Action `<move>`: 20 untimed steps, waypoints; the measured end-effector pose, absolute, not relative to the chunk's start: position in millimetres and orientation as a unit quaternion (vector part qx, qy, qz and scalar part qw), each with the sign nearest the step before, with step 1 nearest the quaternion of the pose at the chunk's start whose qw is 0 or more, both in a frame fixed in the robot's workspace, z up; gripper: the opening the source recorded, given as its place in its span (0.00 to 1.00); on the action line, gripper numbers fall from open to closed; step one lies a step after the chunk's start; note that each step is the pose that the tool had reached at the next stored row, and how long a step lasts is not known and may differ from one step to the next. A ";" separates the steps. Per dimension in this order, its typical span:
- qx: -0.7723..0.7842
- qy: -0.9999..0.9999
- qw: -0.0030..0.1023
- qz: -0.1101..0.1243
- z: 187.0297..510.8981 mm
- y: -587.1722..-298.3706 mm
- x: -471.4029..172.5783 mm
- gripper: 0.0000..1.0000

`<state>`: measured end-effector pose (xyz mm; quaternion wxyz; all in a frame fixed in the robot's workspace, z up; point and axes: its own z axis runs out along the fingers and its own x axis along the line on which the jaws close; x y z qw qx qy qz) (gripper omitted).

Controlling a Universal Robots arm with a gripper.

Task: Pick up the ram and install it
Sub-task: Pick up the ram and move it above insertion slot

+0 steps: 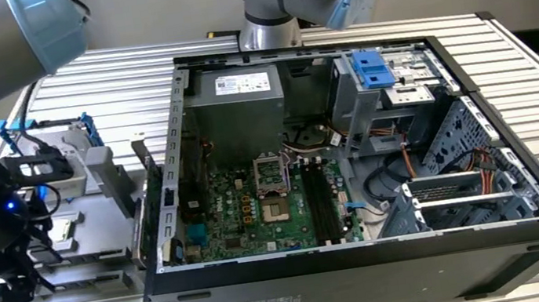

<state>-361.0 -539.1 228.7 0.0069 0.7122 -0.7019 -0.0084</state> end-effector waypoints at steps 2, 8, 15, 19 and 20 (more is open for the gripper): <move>0.712 -0.702 0.007 -0.008 225.4 -539.4 -361.1 1.00; 0.712 -0.702 0.009 -0.006 215.6 -539.6 -362.1 1.00; 0.712 -0.702 0.010 -0.005 206.2 -539.5 -365.3 1.00; 0.712 -0.702 0.010 -0.005 201.2 -539.6 -366.6 1.00; 0.712 -0.702 0.010 -0.005 200.1 -539.6 -366.8 1.00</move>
